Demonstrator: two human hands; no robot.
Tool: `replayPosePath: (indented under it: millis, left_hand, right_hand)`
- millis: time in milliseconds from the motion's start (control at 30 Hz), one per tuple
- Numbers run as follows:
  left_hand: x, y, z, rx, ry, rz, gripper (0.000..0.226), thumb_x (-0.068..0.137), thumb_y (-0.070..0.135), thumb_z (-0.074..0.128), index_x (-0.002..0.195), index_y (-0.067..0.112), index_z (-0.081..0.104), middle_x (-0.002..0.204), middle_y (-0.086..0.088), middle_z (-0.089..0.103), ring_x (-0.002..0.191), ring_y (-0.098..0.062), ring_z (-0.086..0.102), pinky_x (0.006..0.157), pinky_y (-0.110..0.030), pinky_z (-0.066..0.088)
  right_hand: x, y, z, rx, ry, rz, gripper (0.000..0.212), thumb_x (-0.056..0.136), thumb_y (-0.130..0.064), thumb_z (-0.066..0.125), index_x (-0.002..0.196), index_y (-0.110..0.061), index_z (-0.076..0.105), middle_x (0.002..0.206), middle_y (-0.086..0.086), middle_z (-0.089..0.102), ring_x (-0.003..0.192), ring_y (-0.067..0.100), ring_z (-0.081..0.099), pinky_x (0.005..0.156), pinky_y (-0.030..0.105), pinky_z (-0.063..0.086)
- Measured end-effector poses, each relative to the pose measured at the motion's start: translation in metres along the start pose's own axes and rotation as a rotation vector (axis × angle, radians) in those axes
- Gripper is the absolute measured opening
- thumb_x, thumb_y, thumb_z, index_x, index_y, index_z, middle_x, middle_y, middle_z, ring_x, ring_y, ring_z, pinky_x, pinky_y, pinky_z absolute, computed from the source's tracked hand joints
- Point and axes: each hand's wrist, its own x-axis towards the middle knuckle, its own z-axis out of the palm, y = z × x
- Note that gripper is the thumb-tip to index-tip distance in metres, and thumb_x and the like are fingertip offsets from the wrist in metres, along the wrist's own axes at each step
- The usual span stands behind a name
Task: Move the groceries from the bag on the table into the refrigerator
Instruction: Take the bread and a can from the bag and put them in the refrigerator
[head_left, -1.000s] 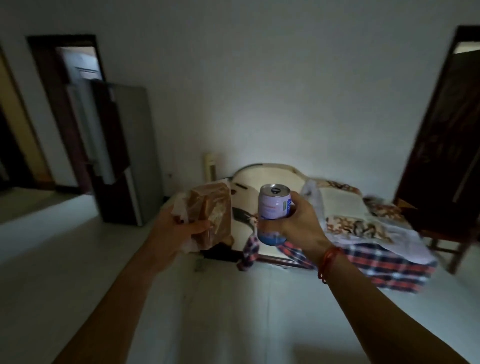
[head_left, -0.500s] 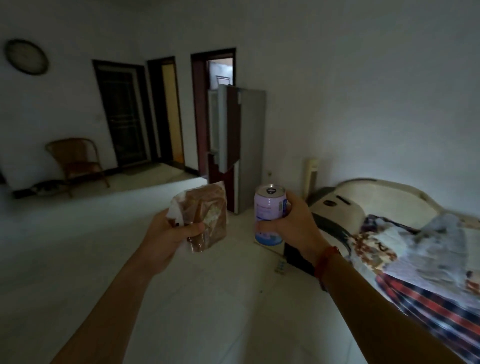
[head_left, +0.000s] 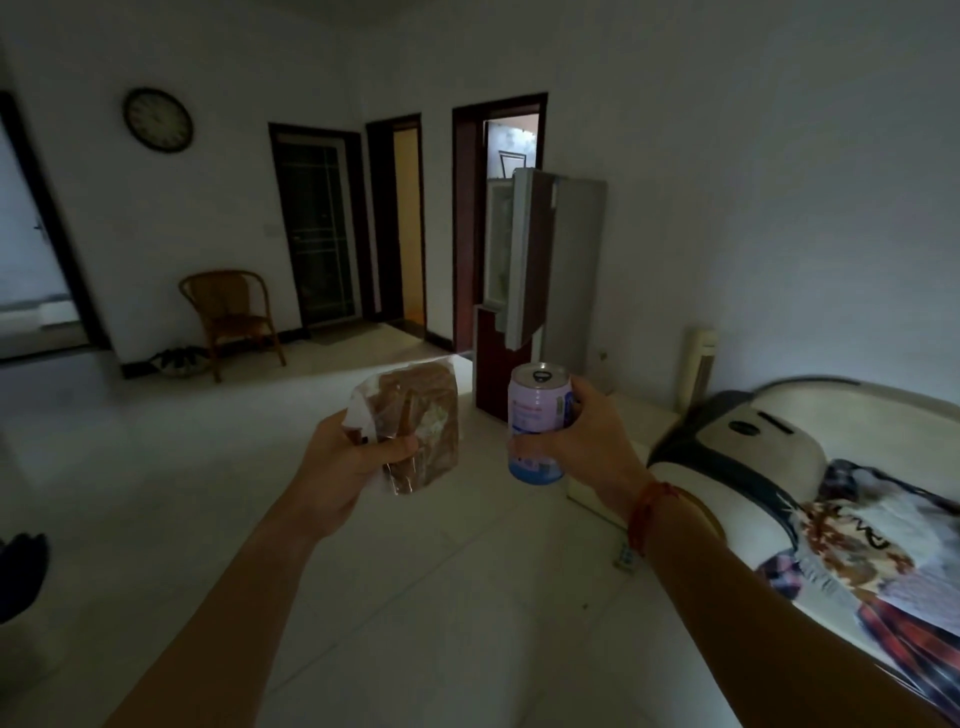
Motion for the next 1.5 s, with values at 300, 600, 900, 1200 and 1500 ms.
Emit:
replayPosePath:
  millis: [300, 600, 900, 1200, 1500]
  left_hand:
    - [0.101, -0.033, -0.035, 0.014, 0.063, -0.010, 0.042, 0.076, -0.012, 0.067, 0.110, 0.011, 0.067, 0.105, -0.009, 0.074, 0.097, -0.028, 0.071, 0.082, -0.044, 0.058]
    - [0.272, -0.085, -0.063, 0.049, 0.114, -0.028, 0.042, 0.076, -0.012, 0.068, 0.108, 0.015, 0.070, 0.110, -0.012, 0.072, 0.103, -0.034, 0.068, 0.086, -0.047, 0.056]
    - [0.423, -0.112, -0.090, 0.068, 0.192, -0.036, 0.040, 0.075, -0.014, 0.067, 0.104, 0.014, 0.069, 0.096, -0.003, 0.076, 0.089, -0.021, 0.073, 0.073, -0.034, 0.059]
    - [0.586, -0.163, -0.146, 0.043, 0.182, -0.042, 0.041, 0.076, -0.013, 0.067, 0.104, 0.017, 0.066, 0.091, 0.005, 0.077, 0.086, -0.013, 0.073, 0.065, -0.025, 0.058]
    - [0.786, -0.202, -0.208, 0.043, 0.114, -0.055, 0.042, 0.075, -0.009, 0.070, 0.105, 0.021, 0.066, 0.101, -0.001, 0.074, 0.099, -0.024, 0.069, 0.086, -0.043, 0.055]
  right_hand:
    - [0.105, 0.029, 0.050, -0.004, -0.036, 0.007, 0.067, 0.055, -0.014, 0.093, 0.111, -0.022, 0.059, 0.102, -0.006, 0.070, 0.092, 0.012, 0.068, 0.083, 0.035, 0.058]
    - [0.289, 0.085, 0.089, 0.019, -0.058, -0.022, 0.067, 0.054, -0.013, 0.094, 0.111, -0.022, 0.060, 0.105, -0.004, 0.070, 0.094, 0.014, 0.069, 0.083, 0.035, 0.058]
    - [0.451, 0.121, 0.127, 0.023, -0.104, -0.012, 0.067, 0.054, -0.008, 0.092, 0.112, -0.018, 0.059, 0.105, -0.002, 0.070, 0.095, 0.016, 0.068, 0.084, 0.036, 0.058]
    - [0.612, 0.173, 0.191, -0.017, -0.100, -0.033, 0.068, 0.055, -0.010, 0.093, 0.113, -0.017, 0.058, 0.104, -0.003, 0.069, 0.092, 0.011, 0.067, 0.077, 0.025, 0.055]
    - [0.795, 0.212, 0.250, -0.038, -0.048, -0.007, 0.075, 0.051, -0.015, 0.094, 0.118, -0.016, 0.058, 0.107, -0.003, 0.069, 0.097, 0.014, 0.068, 0.077, 0.029, 0.058]
